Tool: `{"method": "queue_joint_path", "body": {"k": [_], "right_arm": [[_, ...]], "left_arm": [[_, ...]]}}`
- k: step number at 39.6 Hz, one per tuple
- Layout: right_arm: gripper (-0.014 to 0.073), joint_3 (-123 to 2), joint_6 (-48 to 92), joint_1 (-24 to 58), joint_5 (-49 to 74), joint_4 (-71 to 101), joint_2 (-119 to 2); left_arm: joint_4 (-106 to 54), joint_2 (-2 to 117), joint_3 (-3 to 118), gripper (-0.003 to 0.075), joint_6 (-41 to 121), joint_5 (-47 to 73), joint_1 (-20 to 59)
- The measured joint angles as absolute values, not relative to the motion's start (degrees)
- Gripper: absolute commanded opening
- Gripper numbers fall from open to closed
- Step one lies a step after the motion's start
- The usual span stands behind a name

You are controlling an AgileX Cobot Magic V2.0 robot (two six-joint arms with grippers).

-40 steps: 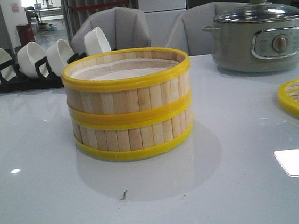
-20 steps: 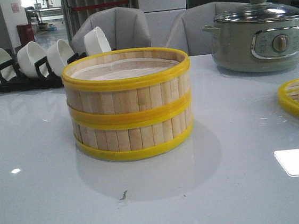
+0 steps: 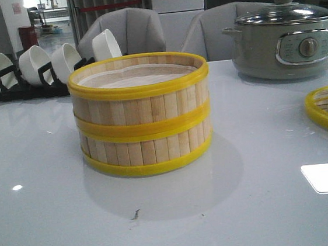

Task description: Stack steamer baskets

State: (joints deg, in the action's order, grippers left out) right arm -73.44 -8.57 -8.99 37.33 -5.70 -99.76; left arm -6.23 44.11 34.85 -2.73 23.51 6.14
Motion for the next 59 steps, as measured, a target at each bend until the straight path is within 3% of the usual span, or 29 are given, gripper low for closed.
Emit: {"method": "queue_joint_path", "body": {"k": [14, 22, 54, 59], "right_arm": [[0.0267, -77.1, -8.6, -10.2, 35.0, -5.7, -105.3], [0.0374, -78.6, -8.6, -10.2, 34.4, -5.7, -107.3], [0.0363, -78.9, -8.6, -10.2, 33.8, -5.7, -111.7], [0.0274, -78.9, -8.6, -10.2, 33.1, -5.7, -111.7]], "left_arm": [[-6.2, 44.1, 34.8, 0.0095, -2.7, 23.5, 6.1], [-6.2, 44.1, 34.8, 0.0095, -2.7, 23.5, 6.1], [-6.2, 44.1, 34.8, 0.0095, -2.7, 23.5, 6.1], [-6.2, 44.1, 34.8, 0.0095, -2.7, 23.5, 6.1]]}}
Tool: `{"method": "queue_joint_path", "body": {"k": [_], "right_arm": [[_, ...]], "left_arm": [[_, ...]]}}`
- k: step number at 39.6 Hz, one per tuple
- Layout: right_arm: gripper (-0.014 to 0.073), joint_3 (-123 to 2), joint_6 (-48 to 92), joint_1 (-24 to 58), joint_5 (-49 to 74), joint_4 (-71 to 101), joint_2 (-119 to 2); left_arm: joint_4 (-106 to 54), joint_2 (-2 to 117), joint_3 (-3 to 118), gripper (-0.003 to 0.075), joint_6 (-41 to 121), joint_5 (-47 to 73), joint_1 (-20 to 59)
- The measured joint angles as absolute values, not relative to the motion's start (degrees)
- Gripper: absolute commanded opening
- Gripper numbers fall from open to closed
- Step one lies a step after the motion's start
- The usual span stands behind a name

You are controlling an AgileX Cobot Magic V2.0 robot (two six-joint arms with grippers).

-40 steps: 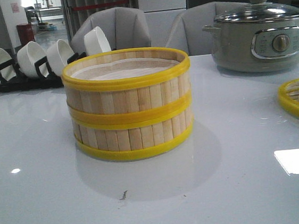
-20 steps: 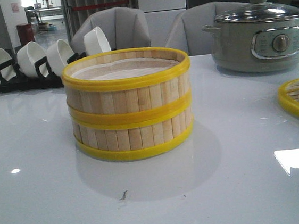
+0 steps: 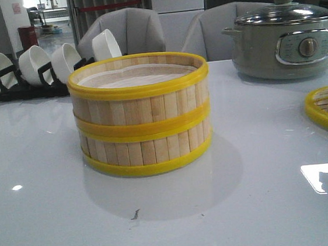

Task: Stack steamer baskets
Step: 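Grasp the lid's center knob with the right gripper, then lift the lid with the right gripper and carry it over the stack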

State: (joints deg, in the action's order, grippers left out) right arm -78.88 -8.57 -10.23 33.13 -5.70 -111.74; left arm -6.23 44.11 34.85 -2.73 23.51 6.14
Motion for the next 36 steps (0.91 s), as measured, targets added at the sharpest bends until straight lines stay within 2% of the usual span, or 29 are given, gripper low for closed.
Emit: {"method": "queue_joint_path", "body": {"k": [6, 9, 22, 36], "right_arm": [[0.0089, -78.9, -8.6, -10.2, 33.0, -5.7, -111.7], [0.0024, -78.9, -8.6, -10.2, 33.0, -5.7, -111.7], [0.0029, -79.2, -8.6, -8.2, 34.3, -5.6, -110.2], [0.0029, -92.1, -8.6, 3.8, 43.4, -5.5, -103.4]], "left_arm": [[-6.2, 44.1, 34.8, 0.0095, -2.7, 23.5, 6.1], [-6.2, 44.1, 34.8, 0.0095, -2.7, 23.5, 6.1], [-6.2, 44.1, 34.8, 0.0095, -2.7, 23.5, 6.1], [-6.2, 44.1, 34.8, 0.0095, -2.7, 23.5, 6.1]]}}
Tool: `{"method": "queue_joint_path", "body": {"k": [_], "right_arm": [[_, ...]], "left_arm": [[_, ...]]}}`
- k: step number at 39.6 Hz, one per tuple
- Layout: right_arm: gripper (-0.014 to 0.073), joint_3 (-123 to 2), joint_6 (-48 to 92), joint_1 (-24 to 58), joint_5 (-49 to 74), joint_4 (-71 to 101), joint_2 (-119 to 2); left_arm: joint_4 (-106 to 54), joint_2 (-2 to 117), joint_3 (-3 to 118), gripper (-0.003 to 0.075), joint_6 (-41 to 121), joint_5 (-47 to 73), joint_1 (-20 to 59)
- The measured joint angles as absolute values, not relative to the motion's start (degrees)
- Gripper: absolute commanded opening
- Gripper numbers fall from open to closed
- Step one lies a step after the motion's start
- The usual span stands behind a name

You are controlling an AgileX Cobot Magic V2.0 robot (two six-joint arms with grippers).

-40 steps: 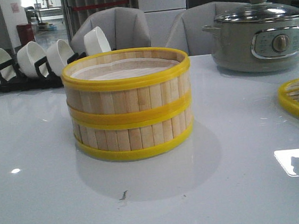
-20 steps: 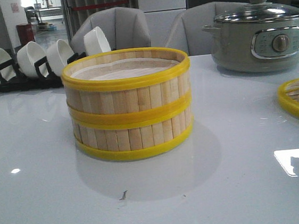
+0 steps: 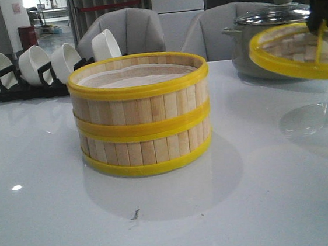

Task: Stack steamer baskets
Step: 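Lift the lid with the right gripper and carry it over the stack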

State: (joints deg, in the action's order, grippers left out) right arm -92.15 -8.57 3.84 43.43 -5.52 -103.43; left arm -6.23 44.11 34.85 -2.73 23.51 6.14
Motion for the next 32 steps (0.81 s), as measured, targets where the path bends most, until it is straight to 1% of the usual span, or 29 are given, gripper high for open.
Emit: {"method": "queue_joint_path", "body": {"k": [12, 20, 32], "right_arm": [[0.0029, -106.7, -8.6, 17.3, 49.6, -5.4, -104.0], [0.0029, -114.4, -7.4, 25.1, 53.1, -5.2, -109.3], [0.0029, -120.0, -6.2, 31.7, 55.8, -4.9, -116.6]], "left_arm": [[-6.2, 44.1, 34.8, 0.0095, -2.7, 23.5, 6.1], [-6.2, 44.1, 34.8, 0.0095, -2.7, 23.5, 6.1], [-6.2, 44.1, 34.8, 0.0095, -2.7, 23.5, 6.1]]}}
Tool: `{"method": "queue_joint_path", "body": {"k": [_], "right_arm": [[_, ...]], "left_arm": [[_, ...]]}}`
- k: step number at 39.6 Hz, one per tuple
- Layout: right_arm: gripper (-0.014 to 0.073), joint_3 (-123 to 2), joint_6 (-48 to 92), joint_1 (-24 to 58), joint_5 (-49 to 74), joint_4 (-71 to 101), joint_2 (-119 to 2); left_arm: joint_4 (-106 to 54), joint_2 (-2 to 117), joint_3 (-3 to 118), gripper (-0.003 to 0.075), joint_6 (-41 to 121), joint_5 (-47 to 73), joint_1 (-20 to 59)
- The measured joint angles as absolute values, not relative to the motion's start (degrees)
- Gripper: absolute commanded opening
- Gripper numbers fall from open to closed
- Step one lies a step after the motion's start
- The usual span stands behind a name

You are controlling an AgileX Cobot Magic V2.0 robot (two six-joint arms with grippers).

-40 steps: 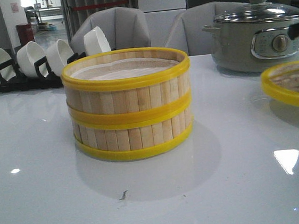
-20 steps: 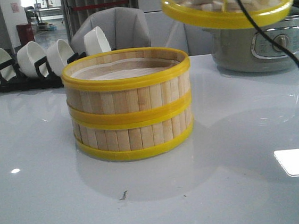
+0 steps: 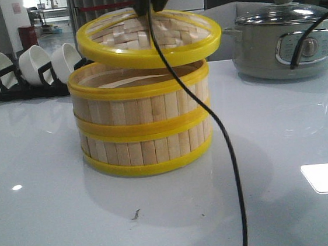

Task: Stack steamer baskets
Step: 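Lift the lid with the right gripper and carry it over the stack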

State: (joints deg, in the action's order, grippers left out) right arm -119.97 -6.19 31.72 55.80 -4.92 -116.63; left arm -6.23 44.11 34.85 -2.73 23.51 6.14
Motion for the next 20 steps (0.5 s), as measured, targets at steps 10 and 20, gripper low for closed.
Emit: {"method": "queue_joint_path", "body": {"k": [10, 20], "right_arm": [[0.0029, -120.3, -6.2, 33.6, 55.8, -4.8, -118.6], [0.0029, -120.3, -6.2, 33.6, 55.3, -4.8, -119.4]], "left_arm": [[-6.2, 44.1, 34.8, 0.0095, -2.7, 23.5, 6.1], [-6.2, 44.1, 34.8, 0.0095, -2.7, 23.5, 6.1]]}}
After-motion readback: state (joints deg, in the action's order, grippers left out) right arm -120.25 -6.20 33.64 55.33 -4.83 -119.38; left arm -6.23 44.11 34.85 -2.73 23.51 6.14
